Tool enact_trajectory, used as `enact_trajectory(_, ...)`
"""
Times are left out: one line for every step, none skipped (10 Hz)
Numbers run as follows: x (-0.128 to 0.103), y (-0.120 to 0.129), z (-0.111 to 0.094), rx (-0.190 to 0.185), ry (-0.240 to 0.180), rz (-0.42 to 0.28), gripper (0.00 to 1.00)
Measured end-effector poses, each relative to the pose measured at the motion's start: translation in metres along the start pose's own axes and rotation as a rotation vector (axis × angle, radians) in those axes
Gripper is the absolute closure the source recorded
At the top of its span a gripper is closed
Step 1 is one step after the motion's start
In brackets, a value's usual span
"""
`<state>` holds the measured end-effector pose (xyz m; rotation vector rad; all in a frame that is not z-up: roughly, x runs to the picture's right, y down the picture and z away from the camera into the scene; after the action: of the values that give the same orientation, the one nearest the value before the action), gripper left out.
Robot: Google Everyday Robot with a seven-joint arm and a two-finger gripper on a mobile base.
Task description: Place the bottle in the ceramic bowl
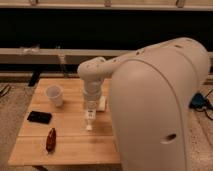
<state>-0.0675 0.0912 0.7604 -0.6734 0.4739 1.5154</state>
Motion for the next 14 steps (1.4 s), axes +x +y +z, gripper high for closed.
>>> enact_trajectory(0.006, -0.008, -0.01, 0.003, -0.004, 0.006, 1.0)
enact_trajectory(0.011, -0.016, -0.016, 0.009, -0.005, 0.016, 1.0)
enact_trajectory(0.018, -0.029, -0.021, 0.019, -0.002, 0.039, 1.0)
enact_trajectory(0.026, -0.042, -0.024, 0.029, 0.003, 0.062, 1.0)
enact_trajectory(0.032, -0.055, -0.027, 0.038, 0.007, 0.085, 1.0)
enact_trajectory(0.041, -0.076, -0.03, 0.048, 0.015, 0.125, 1.0)
enact_trajectory(0.049, -0.095, -0.032, 0.059, 0.023, 0.162, 1.0)
enact_trajectory(0.057, -0.114, -0.033, 0.071, 0.032, 0.198, 1.0)
enact_trajectory(0.062, -0.13, -0.032, 0.082, 0.038, 0.226, 1.0)
enact_trajectory(0.069, -0.159, -0.03, 0.103, 0.051, 0.279, 1.0)
enact_trajectory(0.072, -0.172, -0.027, 0.114, 0.059, 0.304, 1.0)
enact_trajectory(0.075, -0.186, -0.022, 0.126, 0.07, 0.328, 0.98)
enact_trajectory(0.078, -0.197, -0.016, 0.136, 0.082, 0.352, 0.9)
enact_trajectory(0.082, -0.204, -0.007, 0.142, 0.098, 0.374, 0.78)
